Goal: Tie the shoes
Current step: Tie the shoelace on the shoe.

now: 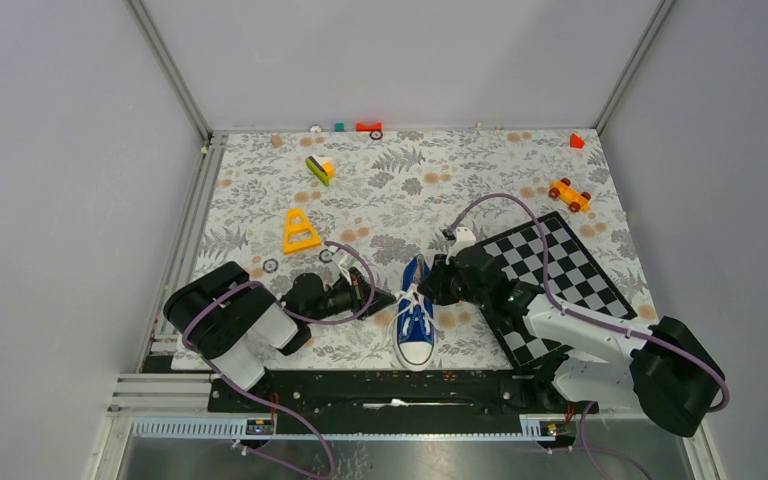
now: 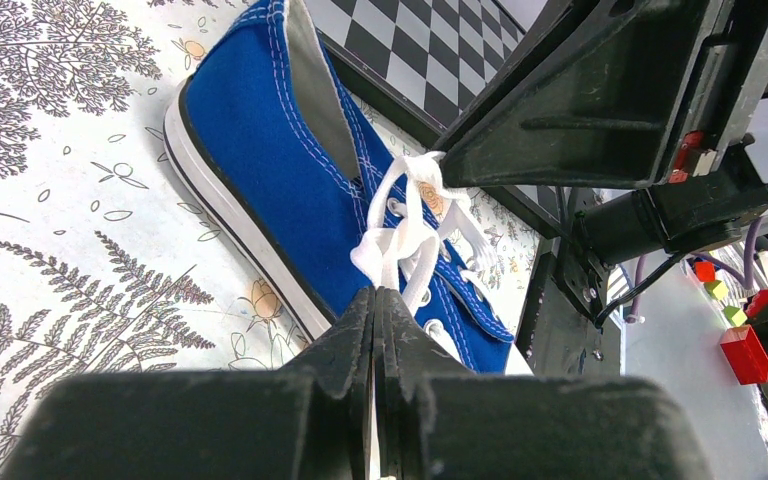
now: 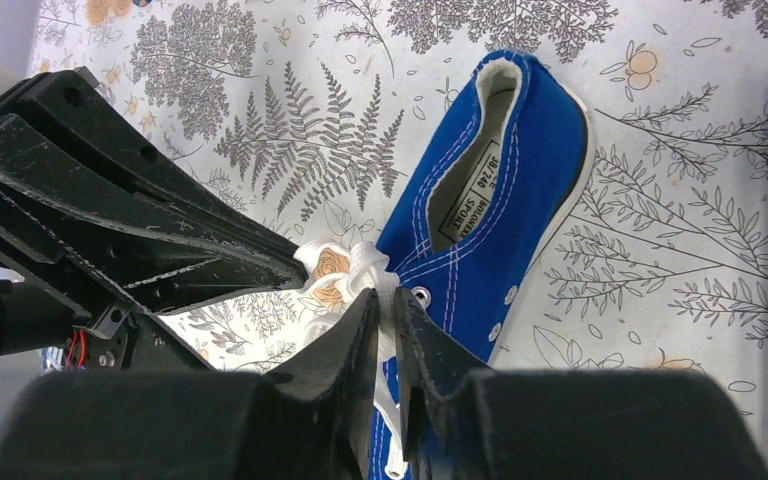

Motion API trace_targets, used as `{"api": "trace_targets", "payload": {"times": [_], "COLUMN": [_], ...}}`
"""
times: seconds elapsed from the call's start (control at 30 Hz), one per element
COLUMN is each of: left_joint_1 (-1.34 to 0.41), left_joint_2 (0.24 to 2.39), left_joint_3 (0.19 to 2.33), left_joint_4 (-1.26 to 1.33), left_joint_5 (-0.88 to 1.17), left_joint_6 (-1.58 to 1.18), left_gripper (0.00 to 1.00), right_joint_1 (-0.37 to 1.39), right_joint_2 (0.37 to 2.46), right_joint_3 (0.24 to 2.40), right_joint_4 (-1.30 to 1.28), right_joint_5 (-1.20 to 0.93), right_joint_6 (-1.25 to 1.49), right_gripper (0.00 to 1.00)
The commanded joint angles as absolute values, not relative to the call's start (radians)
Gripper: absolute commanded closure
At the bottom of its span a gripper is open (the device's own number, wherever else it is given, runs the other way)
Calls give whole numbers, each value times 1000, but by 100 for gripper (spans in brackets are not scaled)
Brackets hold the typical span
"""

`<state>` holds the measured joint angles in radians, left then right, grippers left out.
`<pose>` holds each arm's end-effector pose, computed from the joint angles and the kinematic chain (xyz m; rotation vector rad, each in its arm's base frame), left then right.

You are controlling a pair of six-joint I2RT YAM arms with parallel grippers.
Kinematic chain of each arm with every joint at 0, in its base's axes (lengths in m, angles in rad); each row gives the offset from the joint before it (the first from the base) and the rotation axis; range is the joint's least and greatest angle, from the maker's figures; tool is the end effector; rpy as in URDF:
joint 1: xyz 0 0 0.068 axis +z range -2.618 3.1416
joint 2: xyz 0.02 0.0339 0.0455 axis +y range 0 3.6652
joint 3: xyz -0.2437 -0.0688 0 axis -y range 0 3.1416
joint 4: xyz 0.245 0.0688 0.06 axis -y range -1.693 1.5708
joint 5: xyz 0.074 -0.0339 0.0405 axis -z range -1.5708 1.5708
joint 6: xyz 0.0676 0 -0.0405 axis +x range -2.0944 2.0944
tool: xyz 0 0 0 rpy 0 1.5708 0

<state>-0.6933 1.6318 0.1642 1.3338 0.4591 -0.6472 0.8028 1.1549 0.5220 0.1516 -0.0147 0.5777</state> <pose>0.1756 -0.1848 0.1013 0.4223 1.8487 -1.3494 0.1939 0.2022 0.1743 -0.2531 2.1532 0.8487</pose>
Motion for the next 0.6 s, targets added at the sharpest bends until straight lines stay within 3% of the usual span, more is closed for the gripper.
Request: {"api": "trace_targets", "payload": {"times": [0.0,0.27,0.57], "left_joint_1": [-689,-689,-689], "left_joint_2": [1620,1622,1624], "left_joint_3": [182,179,179], "left_joint_4": [1393,1394,1396], "left_joint_5": [472,474,477], "left_joint_6": [-632,-632,-635], "left_gripper": [100,100,100], "right_joint_1": [790,784,778], "right_joint_2": [1166,1181,1195], "right_joint_3": [545,551,557], "right_joint_4": [205,211,227], "right_joint_5": [-43,-51,-51], "right_joint_6": [593,599,610], "right_gripper": [79,70,72]}}
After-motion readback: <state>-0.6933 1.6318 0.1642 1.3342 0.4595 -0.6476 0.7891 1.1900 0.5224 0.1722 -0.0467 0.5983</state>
